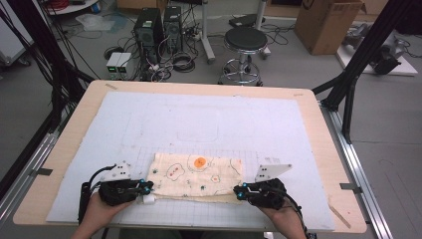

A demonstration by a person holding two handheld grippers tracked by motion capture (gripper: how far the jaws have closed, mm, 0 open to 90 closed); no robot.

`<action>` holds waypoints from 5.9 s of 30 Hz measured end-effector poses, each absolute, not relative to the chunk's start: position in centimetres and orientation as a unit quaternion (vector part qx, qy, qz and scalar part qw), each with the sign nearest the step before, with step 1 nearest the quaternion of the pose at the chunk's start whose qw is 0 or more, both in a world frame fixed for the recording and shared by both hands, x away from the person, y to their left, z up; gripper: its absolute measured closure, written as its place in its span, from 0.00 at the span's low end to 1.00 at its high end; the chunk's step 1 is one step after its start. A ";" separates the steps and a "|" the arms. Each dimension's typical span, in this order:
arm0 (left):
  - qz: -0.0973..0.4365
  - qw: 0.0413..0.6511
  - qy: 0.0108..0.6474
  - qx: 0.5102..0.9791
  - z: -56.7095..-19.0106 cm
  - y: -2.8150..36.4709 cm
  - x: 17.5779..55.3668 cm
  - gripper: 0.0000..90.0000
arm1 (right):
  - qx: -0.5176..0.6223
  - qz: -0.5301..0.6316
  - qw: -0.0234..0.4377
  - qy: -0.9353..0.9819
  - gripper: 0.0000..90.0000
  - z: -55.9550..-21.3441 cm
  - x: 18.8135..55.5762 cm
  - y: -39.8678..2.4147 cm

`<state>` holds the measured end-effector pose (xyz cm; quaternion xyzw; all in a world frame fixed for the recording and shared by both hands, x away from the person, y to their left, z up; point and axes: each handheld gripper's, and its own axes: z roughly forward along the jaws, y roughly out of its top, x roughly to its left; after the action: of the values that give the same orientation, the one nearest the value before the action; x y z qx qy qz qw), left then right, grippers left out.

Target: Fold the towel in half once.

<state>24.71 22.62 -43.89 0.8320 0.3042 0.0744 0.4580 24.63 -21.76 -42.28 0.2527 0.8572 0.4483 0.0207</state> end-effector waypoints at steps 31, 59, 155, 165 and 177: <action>0.085 0.487 0.283 0.822 -41.8 20.1 26.7 0.91 | 0.273 0.474 0.033 0.836 0.91 -40.6 27.2 -20.5; 0.084 0.399 0.317 0.856 -43.9 12.7 34.7 0.99 | 0.299 0.391 0.044 0.869 0.99 -43.6 35.4 -11.8; 0.116 0.484 0.337 0.799 -42.1 23.0 29.1 0.49 | 0.320 0.453 0.101 0.826 0.36 -41.8 29.3 -21.5; 0.128 0.483 0.338 0.797 -42.2 23.0 29.0 0.48 | 0.329 0.448 0.103 0.825 0.31 -41.8 29.1 -21.4; 0.126 0.489 0.338 0.794 -42.2 23.0 29.0 0.48 | 0.323 0.451 0.100 0.826 0.31 -41.8 29.0 -21.3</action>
<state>29.01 22.99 -42.15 0.7944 0.3382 0.1258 0.4885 29.02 -21.26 -41.79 0.3226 0.8260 0.4513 0.1000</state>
